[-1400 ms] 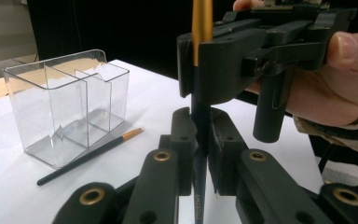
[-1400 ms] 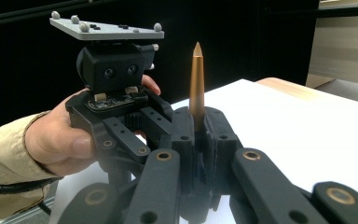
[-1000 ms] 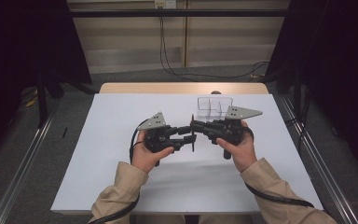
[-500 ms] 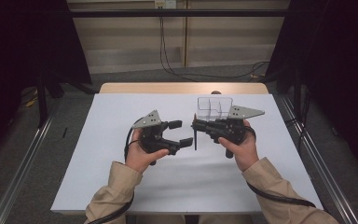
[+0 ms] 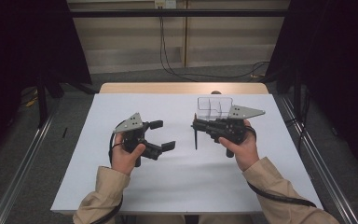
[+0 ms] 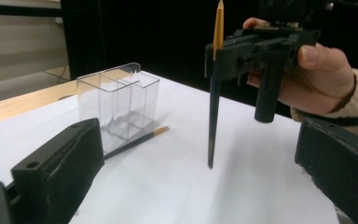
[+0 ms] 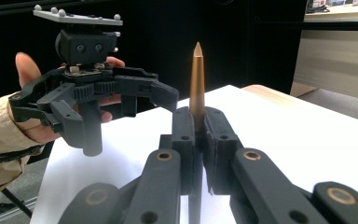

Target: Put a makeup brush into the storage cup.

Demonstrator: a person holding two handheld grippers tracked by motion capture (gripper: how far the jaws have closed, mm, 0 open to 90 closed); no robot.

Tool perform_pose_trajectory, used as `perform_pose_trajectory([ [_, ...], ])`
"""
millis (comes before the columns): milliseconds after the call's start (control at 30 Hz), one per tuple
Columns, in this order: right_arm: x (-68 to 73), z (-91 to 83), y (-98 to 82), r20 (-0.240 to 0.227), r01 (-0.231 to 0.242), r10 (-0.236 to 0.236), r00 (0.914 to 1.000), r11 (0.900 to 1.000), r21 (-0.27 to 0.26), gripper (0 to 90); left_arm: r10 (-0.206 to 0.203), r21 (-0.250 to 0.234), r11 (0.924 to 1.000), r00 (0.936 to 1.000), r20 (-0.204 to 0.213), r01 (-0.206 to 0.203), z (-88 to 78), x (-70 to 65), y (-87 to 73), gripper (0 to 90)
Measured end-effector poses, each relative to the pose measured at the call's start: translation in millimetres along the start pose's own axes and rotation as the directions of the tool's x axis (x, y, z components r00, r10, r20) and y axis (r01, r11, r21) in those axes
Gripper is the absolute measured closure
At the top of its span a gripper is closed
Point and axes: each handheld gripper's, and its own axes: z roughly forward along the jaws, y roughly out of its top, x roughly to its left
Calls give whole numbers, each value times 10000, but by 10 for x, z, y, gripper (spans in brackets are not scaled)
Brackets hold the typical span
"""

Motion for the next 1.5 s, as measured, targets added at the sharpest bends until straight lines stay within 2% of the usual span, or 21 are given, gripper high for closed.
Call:
perform_pose_trajectory([
  [200,-4,-27,1,24,0,0,10000,10000,-10,842,141,-72,9999,9999,-96,-142,-137,7,-51,5],
  [633,-11,-58,5,88,31,-31,10000,10000,-5,842,279,18,9996,9974,-665,-278,-389,52,-140,8],
  [933,-25,-81,6,101,49,-49,9999,10000,7,843,199,-12,9998,9950,-982,-201,-571,65,-212,8],
  [1067,-31,-92,7,143,46,-45,9999,10000,-8,842,203,-45,9998,9919,-1255,-211,-649,67,-239,8],
  [1500,-57,-112,16,180,87,-87,9998,10000,-40,842,162,47,9999,9882,-1523,-157,-862,64,-307,8],
])
